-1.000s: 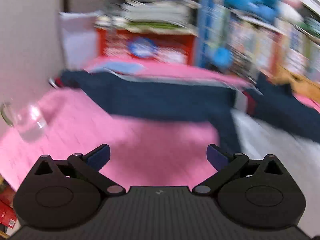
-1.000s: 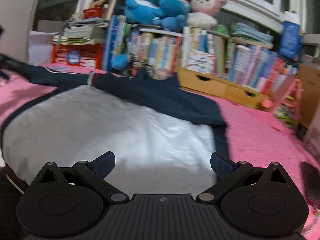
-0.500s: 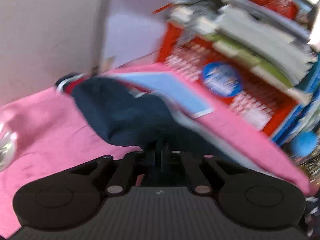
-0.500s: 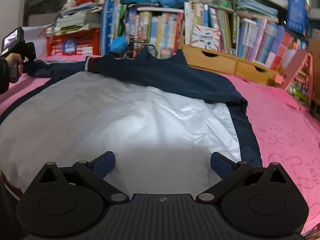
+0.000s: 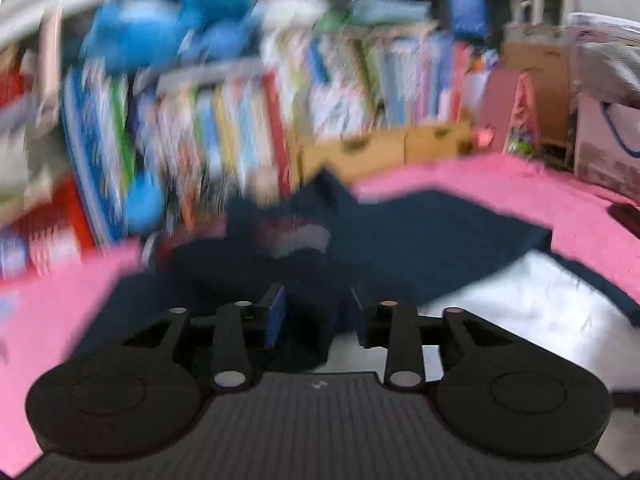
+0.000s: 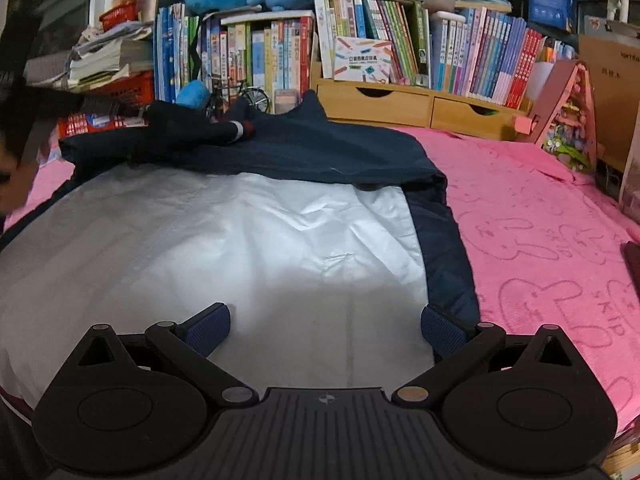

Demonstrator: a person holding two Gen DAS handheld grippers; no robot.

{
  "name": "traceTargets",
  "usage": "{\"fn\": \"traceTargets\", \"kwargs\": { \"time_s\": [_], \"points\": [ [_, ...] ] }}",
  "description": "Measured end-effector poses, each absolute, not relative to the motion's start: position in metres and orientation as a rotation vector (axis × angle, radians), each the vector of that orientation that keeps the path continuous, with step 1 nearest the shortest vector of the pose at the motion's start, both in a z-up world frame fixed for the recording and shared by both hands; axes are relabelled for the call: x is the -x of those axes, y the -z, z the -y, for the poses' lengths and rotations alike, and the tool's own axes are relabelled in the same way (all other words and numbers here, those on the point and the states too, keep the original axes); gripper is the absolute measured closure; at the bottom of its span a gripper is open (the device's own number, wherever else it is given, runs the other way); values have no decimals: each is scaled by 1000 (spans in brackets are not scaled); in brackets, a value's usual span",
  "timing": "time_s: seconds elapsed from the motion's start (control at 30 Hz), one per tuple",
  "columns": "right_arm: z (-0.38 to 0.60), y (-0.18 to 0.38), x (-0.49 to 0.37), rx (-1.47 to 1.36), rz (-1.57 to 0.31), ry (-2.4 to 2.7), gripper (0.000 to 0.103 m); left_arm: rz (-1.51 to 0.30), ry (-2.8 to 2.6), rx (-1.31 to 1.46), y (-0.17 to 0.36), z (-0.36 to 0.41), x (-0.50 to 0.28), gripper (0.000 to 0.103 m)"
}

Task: Fold clothes
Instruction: 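Grasp the other navy sleeve with the left gripper and fold it across the front, then grasp the striped cuff with the right gripper and lay it flat across the front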

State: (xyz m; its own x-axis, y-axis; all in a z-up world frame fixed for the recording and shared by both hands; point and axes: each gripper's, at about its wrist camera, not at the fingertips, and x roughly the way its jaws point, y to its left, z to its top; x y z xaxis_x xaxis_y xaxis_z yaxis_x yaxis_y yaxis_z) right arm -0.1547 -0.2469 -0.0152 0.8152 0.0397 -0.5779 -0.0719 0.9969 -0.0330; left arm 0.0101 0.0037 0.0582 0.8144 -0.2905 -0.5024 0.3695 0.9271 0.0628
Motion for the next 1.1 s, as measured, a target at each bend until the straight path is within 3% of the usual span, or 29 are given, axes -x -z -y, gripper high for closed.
{"fn": "traceTargets", "kwargs": {
  "time_s": [0.07, 0.17, 0.4, 0.57, 0.6, 0.67, 0.7, 0.9, 1.0, 1.07, 1.1],
  "points": [
    [247, 10, 149, 37, -605, -78, 0, -543, 304, -162, -47, -8, -2, 47],
    [243, -6, 131, -38, -565, -159, 0, -524, 249, -124, -44, -28, 16, 16],
    [154, -70, 27, 87, -440, -316, 0, -635, 8, -114, -28, -70, 12, 9],
    [51, -60, -73, 288, -527, -306, 2, -681, -57, 41, -19, -97, 5, 8],
    [60, -62, -78, 253, -531, -277, 8, -677, -66, 52, -19, -98, 6, 8],
    [78, -65, -88, 183, -536, -219, 73, -676, -80, 64, -20, -99, 7, 8],
    [87, -66, -93, 148, -539, -190, 81, -677, -81, 61, -21, -99, 7, 8],
    [165, -82, -102, -83, -491, -3, 81, -677, -81, 58, -21, -100, 12, 7],
    [246, -81, -76, -231, -472, 139, 58, -677, -87, 51, -20, -100, 11, 6],
    [284, -64, -70, -239, -575, 204, 37, -676, -93, 46, -20, -100, 10, 5],
    [297, -54, -66, -241, -623, 207, 35, -675, -95, 44, -20, -100, 10, 5]
  ]
}}
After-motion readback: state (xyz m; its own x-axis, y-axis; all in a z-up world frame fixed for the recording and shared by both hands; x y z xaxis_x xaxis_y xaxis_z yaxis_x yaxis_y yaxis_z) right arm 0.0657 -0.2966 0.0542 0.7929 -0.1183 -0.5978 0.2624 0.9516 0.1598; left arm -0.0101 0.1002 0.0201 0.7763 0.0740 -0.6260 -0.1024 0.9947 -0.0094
